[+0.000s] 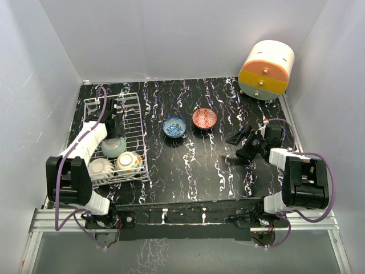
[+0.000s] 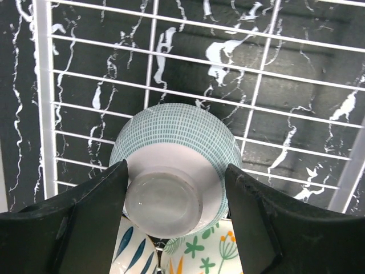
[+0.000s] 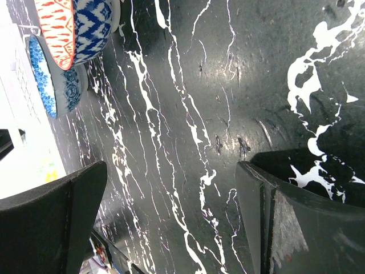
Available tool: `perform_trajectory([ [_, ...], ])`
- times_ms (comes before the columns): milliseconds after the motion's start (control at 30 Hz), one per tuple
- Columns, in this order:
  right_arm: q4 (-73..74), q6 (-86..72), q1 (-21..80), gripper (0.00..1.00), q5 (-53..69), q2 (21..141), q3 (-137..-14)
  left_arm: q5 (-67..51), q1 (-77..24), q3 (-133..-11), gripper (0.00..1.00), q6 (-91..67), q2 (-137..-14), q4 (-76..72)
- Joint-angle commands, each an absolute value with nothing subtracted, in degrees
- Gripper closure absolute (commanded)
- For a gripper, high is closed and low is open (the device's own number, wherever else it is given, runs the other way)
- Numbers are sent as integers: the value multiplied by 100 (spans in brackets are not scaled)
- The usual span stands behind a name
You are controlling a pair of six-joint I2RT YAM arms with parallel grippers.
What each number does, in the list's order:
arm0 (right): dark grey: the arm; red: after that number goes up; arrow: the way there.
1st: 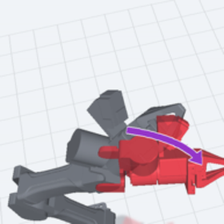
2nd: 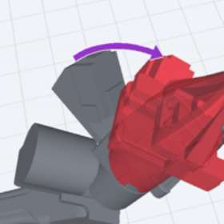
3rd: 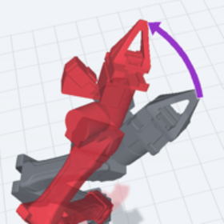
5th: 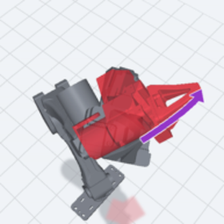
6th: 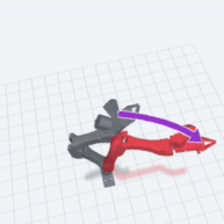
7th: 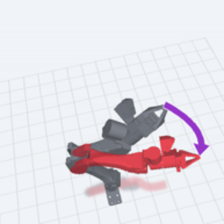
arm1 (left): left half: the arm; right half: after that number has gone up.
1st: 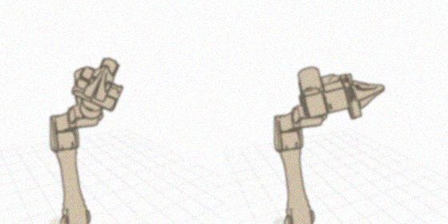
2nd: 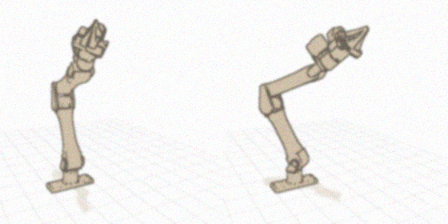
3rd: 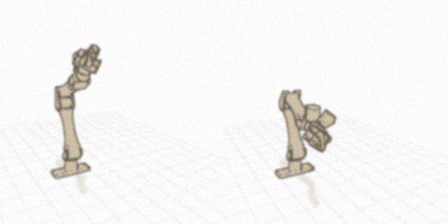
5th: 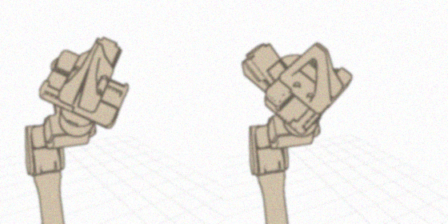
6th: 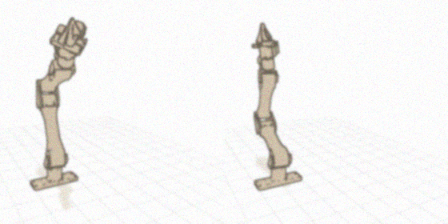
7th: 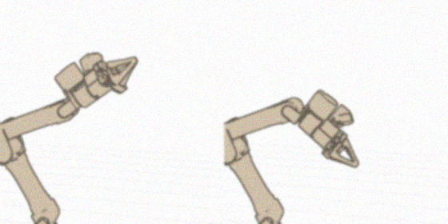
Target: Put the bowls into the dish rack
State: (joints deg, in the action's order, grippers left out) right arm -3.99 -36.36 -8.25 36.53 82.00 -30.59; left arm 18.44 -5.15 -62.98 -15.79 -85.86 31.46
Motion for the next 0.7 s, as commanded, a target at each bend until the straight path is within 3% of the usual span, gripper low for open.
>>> perform_trajectory([
  [0,-697,-3631,-802,2,3780,8081,-2998,2183,-329,-5988,35,-1690,-8430,3405],
  [433,-716,-3641,-801,2,3823,8081,-2993,2159,440,-5565,34,-1715,-7866,3258],
  [667,-729,-3643,-804,2,3838,8068,-2983,2000,455,-5521,16,-1753,-7866,3237],
])
